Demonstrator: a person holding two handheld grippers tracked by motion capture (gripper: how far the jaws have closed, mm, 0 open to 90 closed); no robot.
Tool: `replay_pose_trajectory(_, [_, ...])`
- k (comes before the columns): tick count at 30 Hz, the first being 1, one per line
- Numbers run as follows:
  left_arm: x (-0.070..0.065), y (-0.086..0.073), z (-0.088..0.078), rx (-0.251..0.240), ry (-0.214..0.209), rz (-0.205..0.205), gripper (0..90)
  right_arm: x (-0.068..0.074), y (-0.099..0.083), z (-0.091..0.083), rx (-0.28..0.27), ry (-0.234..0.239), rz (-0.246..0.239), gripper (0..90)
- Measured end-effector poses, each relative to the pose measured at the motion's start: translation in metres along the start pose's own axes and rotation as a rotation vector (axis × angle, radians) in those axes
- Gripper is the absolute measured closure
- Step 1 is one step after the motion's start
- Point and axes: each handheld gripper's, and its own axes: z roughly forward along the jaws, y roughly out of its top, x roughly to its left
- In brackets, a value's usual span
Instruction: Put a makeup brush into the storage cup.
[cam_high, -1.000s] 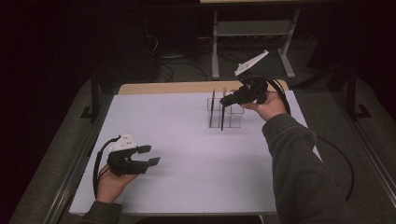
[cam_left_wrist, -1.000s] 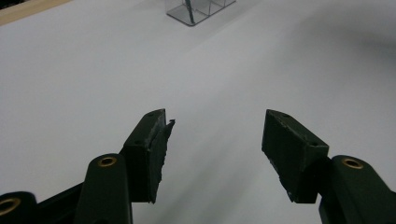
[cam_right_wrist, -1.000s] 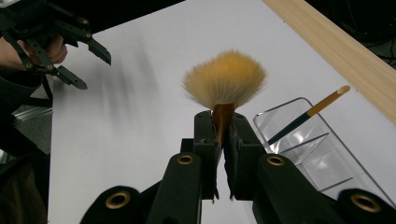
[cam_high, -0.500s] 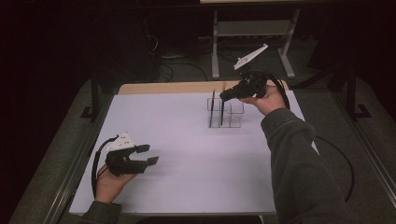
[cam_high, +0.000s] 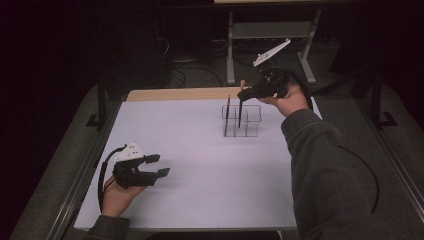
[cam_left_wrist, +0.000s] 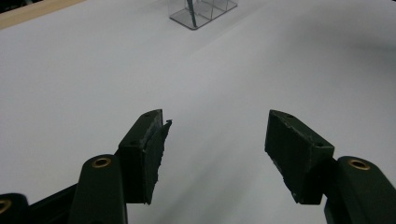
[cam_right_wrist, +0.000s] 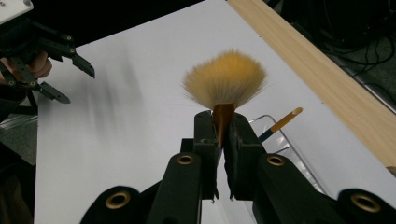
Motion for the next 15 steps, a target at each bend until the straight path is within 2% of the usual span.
replay_pose_trajectory(5, [0.0, 0.0, 0.0, -0.002, -0.001, -0.002, 36.9, -0.002, 0.004, -0.004, -0.003, -0.006, 0.007, 82.9])
replay_pose_trajectory(6, [0.0, 0.0, -0.001, -0.003, -0.001, -0.006, 36.8, -0.005, 0.005, -0.005, 0.002, -0.015, -0.009, 82.9])
replay_pose_trajectory(9, [0.0, 0.0, -0.001, -0.008, 0.002, -0.002, 37.3, -0.007, 0.008, -0.007, -0.005, -0.019, -0.008, 82.9])
replay_pose_trajectory(15, [0.001, 0.0, 0.0, -0.008, -0.002, -0.007, 37.1, -0.012, 0.012, -0.005, -0.001, -0.021, -0.005, 82.9])
